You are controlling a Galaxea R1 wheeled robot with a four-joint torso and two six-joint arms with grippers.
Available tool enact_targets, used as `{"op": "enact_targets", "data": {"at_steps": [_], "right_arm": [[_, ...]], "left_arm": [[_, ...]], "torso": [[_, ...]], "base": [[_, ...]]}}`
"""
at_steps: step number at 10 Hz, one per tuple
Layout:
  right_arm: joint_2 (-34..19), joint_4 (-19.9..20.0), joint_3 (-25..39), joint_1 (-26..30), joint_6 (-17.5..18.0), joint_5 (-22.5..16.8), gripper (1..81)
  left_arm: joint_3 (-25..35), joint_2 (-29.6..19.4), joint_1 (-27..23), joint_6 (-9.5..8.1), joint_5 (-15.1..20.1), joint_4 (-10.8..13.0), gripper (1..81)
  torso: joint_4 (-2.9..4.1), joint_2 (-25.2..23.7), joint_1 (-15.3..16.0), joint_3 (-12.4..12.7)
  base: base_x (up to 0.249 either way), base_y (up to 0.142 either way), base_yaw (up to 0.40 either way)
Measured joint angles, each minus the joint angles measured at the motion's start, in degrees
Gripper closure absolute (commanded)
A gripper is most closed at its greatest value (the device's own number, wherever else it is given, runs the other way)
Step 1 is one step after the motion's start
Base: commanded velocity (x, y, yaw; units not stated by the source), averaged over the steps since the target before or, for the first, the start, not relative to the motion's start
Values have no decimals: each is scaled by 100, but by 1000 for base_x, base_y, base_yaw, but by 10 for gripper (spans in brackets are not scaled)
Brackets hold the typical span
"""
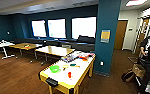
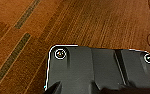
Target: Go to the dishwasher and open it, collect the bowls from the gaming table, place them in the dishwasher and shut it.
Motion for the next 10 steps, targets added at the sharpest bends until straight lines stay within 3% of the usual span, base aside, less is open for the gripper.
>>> {"op": "enact_targets", "data": {"at_steps": [10], "right_arm": [[15, 0, 2, -30, 0, -2, 10]], "left_arm": [[-9, 9, -2, 0, -2, -2, 10]], "torso": [[0, 2, 2, 0]], "base": [[120, 112, 0]]}}
